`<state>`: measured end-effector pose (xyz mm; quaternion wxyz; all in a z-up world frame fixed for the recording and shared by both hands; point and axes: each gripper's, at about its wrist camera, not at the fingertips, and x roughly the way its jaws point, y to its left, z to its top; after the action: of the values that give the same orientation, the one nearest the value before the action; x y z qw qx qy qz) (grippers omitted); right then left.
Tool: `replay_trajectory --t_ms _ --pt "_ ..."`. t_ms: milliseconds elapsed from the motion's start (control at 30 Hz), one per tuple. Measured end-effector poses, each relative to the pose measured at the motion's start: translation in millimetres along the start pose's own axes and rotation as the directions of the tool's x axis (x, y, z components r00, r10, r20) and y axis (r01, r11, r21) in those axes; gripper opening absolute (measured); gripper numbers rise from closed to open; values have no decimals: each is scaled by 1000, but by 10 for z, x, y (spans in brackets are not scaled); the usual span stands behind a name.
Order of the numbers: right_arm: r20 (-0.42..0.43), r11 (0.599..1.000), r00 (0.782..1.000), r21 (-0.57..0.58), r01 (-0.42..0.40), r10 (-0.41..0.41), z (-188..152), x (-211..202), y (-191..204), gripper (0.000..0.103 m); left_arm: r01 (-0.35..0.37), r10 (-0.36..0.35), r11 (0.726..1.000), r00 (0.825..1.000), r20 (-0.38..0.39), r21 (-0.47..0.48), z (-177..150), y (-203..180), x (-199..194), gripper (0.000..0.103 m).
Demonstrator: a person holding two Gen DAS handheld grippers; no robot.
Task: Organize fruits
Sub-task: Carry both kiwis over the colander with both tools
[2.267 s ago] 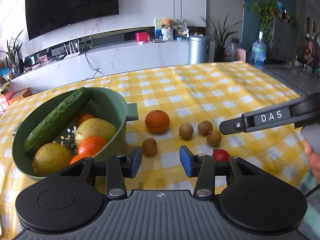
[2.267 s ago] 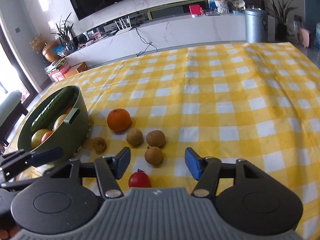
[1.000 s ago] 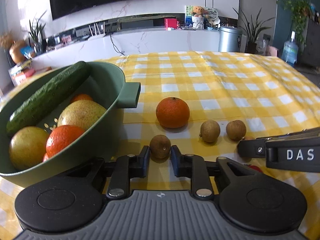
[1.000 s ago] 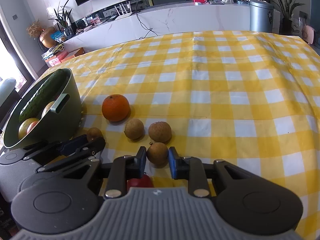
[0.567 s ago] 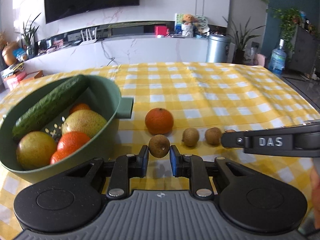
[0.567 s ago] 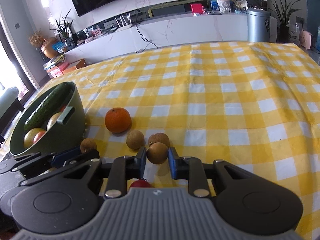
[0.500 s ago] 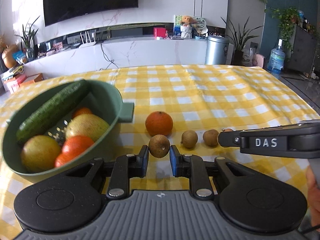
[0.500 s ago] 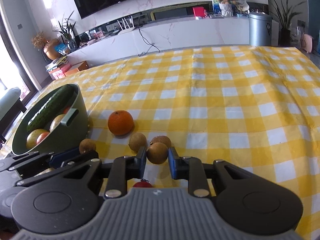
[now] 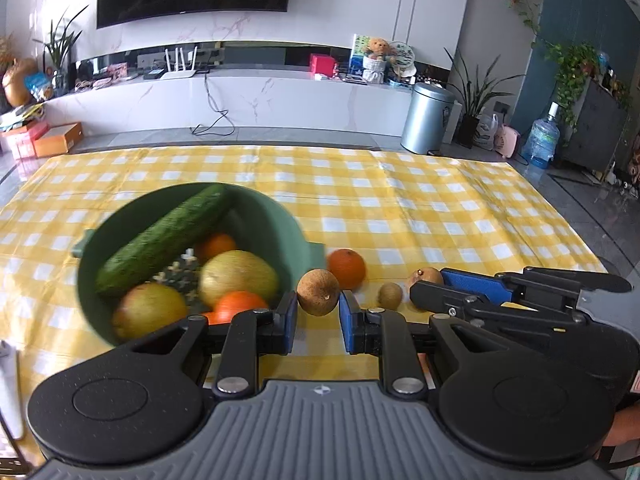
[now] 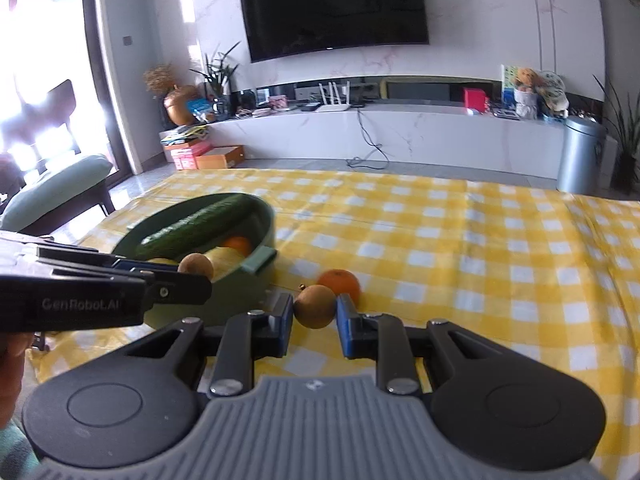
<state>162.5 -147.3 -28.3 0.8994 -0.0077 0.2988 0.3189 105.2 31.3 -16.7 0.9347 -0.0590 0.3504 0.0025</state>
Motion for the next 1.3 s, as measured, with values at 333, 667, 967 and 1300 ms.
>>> replay_trajectory --t_ms 333,667,967,1300 --pt "-29 987 998 -146 -66 62 284 275 578 20 8 -14 988 999 -37 -154 62 574 -20 24" --pt "-141 950 988 -295 -104 65 441 655 808 20 19 -46 970 993 -105 -244 20 860 115 24" --pt "-213 925 977 -365 -108 30 547 879 861 20 2 -44 966 986 -158 -257 32 913 249 24" --pt "-263 911 965 -395 -118 11 507 998 888 19 -38 -12 970 979 -204 -241 0 906 326 25"
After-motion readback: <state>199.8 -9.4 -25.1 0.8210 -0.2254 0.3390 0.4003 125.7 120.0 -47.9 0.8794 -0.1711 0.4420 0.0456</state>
